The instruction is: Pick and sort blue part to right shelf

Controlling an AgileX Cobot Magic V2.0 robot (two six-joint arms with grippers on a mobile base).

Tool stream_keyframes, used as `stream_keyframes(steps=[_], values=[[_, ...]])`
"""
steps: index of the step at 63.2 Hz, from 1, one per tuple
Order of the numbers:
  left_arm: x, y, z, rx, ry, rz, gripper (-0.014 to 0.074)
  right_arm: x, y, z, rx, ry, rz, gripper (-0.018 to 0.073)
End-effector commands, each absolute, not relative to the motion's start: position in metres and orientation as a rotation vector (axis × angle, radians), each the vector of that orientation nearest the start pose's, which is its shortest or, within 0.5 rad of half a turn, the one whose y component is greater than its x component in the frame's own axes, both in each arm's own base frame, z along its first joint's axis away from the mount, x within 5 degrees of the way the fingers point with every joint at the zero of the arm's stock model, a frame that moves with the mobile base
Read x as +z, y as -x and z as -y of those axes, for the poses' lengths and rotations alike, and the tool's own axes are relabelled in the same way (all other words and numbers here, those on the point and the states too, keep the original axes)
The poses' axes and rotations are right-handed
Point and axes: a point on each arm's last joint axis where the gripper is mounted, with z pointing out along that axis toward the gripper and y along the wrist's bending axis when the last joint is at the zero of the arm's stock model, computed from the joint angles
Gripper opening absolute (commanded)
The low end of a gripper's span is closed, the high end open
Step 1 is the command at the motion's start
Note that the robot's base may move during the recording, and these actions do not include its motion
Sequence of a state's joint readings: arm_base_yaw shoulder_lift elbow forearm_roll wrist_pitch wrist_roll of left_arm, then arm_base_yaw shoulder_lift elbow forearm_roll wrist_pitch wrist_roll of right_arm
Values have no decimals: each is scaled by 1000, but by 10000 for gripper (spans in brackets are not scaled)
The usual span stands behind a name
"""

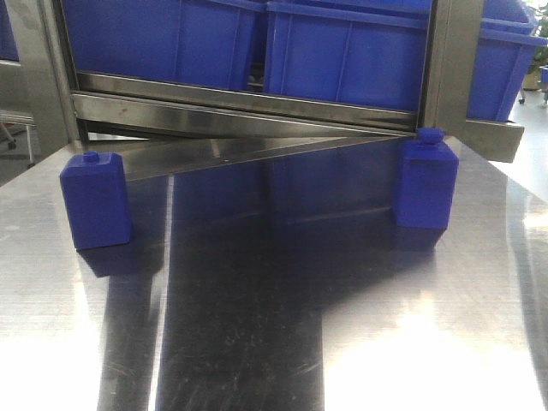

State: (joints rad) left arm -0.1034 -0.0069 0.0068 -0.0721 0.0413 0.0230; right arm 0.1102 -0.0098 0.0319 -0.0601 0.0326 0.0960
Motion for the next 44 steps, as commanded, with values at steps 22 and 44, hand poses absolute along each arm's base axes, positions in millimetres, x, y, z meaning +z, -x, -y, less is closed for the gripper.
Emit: stream_keyframes(steps=[22,44], values=[[210,-55,6,-137,-30,-1431,125,217,-53,-6,113,59,-1402,34],[248,-44,1,-159,24,-1109,125,217,-53,-6,114,59,-1401,34]])
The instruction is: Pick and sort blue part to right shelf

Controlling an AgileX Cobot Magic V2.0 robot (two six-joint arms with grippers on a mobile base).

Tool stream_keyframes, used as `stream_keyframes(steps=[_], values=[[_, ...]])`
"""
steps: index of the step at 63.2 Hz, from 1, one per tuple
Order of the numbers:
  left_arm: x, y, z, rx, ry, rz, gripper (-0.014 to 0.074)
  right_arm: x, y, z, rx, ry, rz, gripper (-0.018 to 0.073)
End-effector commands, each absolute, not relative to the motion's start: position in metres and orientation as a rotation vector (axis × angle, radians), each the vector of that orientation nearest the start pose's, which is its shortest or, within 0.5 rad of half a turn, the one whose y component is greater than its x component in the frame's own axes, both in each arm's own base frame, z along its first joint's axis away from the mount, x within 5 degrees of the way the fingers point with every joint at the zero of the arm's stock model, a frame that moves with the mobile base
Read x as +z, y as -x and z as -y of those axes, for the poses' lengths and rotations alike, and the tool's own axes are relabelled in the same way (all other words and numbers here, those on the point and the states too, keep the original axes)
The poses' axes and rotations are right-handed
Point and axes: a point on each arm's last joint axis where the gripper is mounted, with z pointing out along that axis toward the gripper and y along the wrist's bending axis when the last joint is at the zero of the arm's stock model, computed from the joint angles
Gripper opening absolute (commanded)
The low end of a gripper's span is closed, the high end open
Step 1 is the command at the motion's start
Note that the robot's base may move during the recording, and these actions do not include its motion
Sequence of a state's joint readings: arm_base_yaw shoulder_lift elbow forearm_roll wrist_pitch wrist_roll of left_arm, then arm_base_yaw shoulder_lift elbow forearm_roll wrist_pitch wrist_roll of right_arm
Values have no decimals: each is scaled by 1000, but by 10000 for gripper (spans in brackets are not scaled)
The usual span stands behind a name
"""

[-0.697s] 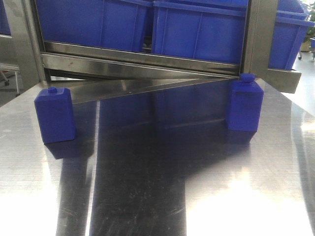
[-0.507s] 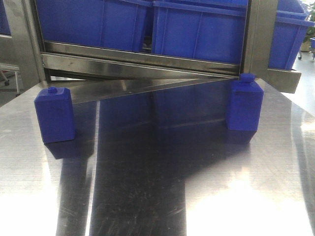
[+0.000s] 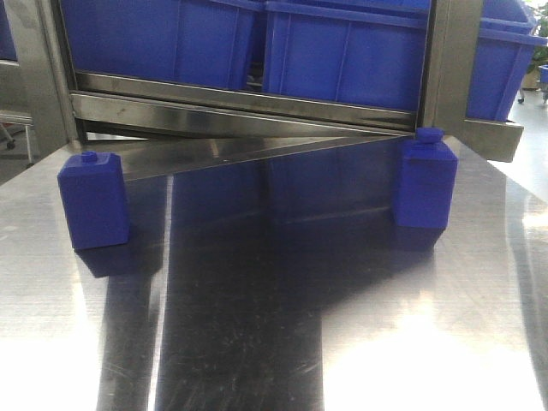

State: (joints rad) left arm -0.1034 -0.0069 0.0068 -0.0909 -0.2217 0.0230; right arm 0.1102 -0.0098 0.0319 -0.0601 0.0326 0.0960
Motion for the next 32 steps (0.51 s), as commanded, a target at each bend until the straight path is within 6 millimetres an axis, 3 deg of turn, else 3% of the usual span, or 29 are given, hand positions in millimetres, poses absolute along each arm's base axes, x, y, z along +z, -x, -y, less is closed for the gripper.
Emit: stream_keyframes(steps=[1,9,14,26,32], values=[[251,-44,2,-160,23,-1109,125,217,-53,-6,114,59,-1401,34],[284,-44,3,-172,7,-1195,131,217,-53,-6,114,59,-1401,34],[307,-47,5,-180,-7,-1284,178,217,-53,-6,114,59,-1401,34],[342,-69,10,-195,-20,-1481,469,217,-53,-6,113,59,-1402,34],[346,-87,14,-247,-1,-1625,530,217,-53,-6,113,59,-1402,34]])
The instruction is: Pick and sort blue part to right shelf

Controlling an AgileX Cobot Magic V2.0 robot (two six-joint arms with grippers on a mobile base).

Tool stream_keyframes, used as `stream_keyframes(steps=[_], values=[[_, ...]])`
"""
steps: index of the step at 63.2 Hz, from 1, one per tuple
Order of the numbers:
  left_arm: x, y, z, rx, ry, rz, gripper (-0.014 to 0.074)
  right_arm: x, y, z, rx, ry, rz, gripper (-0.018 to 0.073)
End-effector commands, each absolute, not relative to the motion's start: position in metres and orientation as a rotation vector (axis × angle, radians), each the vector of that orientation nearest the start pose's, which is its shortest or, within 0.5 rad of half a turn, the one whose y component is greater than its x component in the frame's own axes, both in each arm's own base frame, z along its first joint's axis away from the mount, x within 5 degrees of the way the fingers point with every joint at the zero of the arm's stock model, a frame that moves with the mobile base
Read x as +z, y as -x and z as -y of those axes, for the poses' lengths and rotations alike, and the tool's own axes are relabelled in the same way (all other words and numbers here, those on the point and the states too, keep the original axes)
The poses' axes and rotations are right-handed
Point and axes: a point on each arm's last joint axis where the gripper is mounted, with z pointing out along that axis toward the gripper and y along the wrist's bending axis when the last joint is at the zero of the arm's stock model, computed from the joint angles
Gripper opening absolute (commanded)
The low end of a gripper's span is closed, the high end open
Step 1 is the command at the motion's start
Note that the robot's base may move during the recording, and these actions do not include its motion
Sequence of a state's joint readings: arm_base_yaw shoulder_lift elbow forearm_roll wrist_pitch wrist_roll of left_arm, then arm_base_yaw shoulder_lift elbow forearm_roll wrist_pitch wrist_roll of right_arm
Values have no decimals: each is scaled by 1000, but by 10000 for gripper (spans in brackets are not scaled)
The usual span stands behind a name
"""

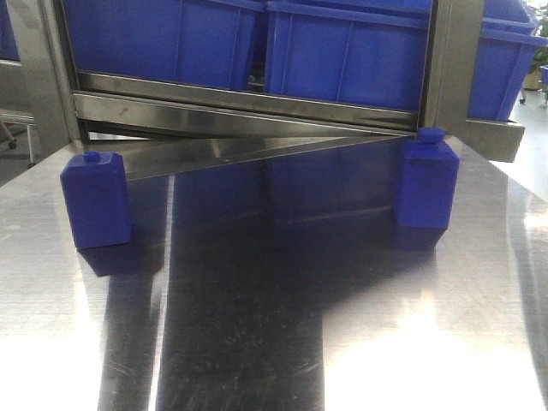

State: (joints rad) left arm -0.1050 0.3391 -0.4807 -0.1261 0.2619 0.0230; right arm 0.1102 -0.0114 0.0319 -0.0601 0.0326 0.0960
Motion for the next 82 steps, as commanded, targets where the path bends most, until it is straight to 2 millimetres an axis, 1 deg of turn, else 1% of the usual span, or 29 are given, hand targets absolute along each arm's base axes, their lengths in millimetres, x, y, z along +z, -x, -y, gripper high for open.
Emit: stream_keyframes(steps=[1,8,13,17,24,33,40,47,52,60,68,73,78,82], values=[[346,-91,15,-268,10,-1652,533,217,-53,-6,113,59,-1402,34],[347,-108,25,-399,56,-1833,568,217,-53,-6,113,59,-1402,34],[344,-126,32,-473,72,-1970,610,217,-53,-6,113,59,-1402,34],[342,-140,37,-533,101,-2043,641,217,-53,-6,113,59,-1402,34],[341,-166,46,-645,165,-2127,655,217,-53,-6,113,59,-1402,34],[337,-203,59,-747,166,-2219,655,217,-53,-6,113,59,-1402,34],[333,-234,74,-768,128,-2292,655,217,-53,-6,113,59,-1402,34],[329,-260,92,-785,82,-2337,655,217,-53,-6,113,59,-1402,34],[321,-280,105,-798,59,-2385,655,217,-53,-6,113,59,-1402,34],[312,-300,116,-792,24,-2472,655,217,-53,-6,113,59,-1402,34],[305,-314,118,-736,12,-2561,654,217,-53,-6,113,59,-1402,34],[308,-320,115,-659,40,-2578,654,217,-53,-6,113,59,-1402,34],[314,-323,110,-584,47,-2575,654,217,-53,-6,113,59,-1402,34],[318,-322,109,-561,68,-2593,654,217,-53,-6,113,59,-1402,34]])
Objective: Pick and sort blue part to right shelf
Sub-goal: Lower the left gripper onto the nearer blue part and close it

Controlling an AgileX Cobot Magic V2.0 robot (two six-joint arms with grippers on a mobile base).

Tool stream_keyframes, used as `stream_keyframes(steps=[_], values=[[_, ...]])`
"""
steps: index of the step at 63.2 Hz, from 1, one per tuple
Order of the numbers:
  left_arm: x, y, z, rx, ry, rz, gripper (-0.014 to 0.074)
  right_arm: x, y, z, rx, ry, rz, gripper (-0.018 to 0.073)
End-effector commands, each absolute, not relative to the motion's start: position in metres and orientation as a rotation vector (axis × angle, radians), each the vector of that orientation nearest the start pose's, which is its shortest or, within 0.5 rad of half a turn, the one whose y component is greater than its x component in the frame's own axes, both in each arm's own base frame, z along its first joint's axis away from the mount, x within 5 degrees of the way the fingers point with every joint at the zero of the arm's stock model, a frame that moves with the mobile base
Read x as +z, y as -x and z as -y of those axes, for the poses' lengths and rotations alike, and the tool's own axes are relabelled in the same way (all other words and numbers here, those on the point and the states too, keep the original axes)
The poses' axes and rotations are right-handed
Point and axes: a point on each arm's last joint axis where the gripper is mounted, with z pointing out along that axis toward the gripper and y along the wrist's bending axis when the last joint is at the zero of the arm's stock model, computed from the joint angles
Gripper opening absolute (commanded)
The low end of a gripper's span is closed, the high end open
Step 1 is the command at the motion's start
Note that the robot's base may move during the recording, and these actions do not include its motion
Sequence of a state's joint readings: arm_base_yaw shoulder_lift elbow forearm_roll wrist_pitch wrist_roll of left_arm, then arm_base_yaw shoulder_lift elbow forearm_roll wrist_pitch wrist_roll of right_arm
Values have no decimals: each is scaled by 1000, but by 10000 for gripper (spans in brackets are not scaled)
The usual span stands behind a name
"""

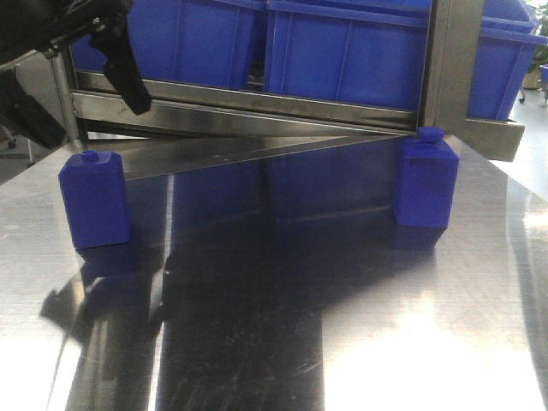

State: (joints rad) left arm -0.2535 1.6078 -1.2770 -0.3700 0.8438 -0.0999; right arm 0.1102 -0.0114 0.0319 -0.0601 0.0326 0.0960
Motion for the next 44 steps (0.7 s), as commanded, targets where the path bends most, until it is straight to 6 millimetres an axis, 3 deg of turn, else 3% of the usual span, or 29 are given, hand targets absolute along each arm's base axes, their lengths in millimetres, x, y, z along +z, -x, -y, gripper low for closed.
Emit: stream_keyframes(steps=[1,17,26,44], values=[[319,-322,108,-552,65,-2603,654,217,-53,-6,113,59,-1402,34],[315,-314,103,-426,124,-2722,654,217,-53,-6,113,59,-1402,34],[312,-316,113,-438,135,-2710,654,217,-53,-6,113,59,-1402,34],[270,-331,131,-363,133,-2830,654,217,-53,-6,113,59,-1402,34]])
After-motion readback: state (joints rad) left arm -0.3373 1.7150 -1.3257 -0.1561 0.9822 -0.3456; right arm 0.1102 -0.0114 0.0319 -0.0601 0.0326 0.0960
